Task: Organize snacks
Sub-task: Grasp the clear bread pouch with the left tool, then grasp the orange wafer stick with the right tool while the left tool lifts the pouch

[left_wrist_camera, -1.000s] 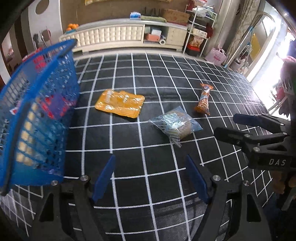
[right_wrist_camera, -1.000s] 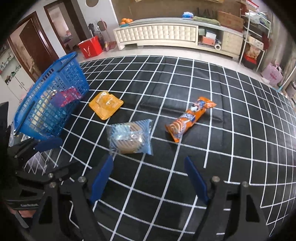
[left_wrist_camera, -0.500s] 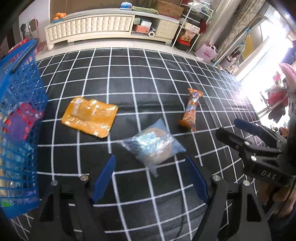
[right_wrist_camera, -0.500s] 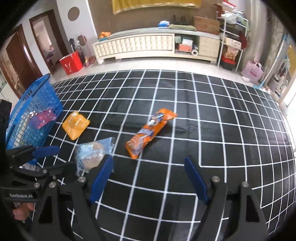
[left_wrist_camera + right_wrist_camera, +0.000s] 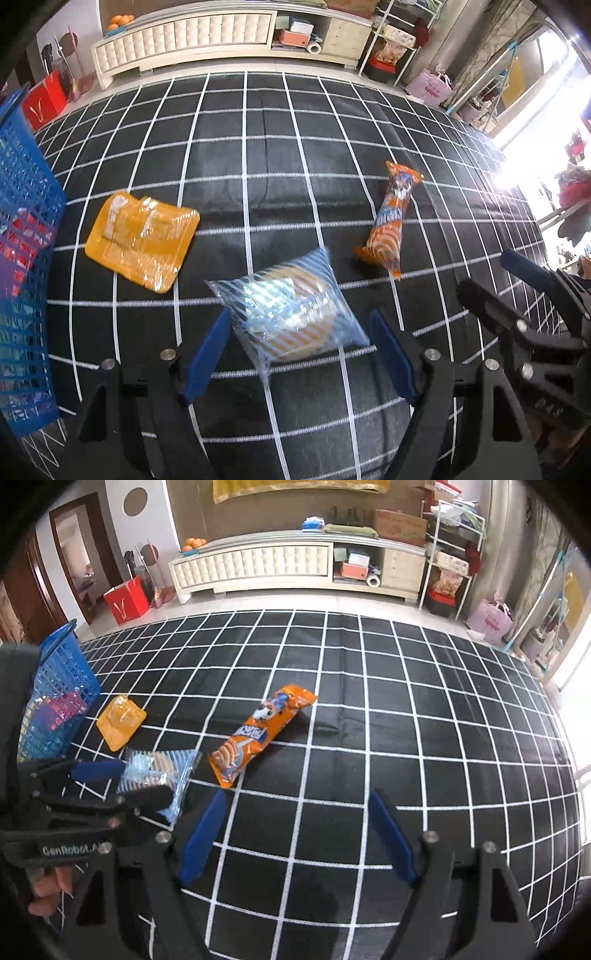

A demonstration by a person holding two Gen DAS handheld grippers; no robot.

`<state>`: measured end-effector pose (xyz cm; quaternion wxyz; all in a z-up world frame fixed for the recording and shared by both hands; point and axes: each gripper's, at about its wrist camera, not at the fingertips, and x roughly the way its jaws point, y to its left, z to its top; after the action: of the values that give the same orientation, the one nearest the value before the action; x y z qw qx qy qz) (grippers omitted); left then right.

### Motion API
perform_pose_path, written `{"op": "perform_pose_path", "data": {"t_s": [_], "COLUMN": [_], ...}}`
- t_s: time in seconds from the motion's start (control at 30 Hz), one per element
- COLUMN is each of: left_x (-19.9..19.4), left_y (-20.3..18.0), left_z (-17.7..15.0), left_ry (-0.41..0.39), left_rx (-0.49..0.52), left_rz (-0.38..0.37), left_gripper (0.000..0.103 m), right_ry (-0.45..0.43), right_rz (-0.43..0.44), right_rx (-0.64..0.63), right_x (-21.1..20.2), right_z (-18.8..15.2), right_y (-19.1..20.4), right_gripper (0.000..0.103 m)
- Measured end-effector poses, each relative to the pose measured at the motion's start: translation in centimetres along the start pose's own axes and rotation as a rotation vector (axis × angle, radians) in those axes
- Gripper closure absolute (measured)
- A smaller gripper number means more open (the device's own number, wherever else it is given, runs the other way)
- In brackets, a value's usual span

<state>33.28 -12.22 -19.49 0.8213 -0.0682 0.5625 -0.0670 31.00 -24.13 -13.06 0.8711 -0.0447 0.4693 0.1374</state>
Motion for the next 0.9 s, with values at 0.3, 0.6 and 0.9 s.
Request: {"op": "perform_pose_path", "data": {"t_s": [0.3,0.6,0.9], "left_x": [2.8,3.9,1.9], "left_y": [-0.7,-2.1,-0.5], "left_z": [1.1,0.6,0.4], "left_ry": [0.041,0.021,-0.003], "left_rx": [0.072,0.129,0.058], "left_rz": [0.065,0.125,0.106], "left_gripper": [0.025,0.033,0.050], "right_ry": [-0.001,0.013,0.018], "right_rz": [0.026,0.028,0.008], "right_rx": [0.016,0.042,0.032], "right_x": [0.0,0.2,0.4], "right_z": [0.0,-0.1,-0.1], "right_y": [0.0,-0.4,-0.2], "right_gripper": [0.020,0.020,0.020]}}
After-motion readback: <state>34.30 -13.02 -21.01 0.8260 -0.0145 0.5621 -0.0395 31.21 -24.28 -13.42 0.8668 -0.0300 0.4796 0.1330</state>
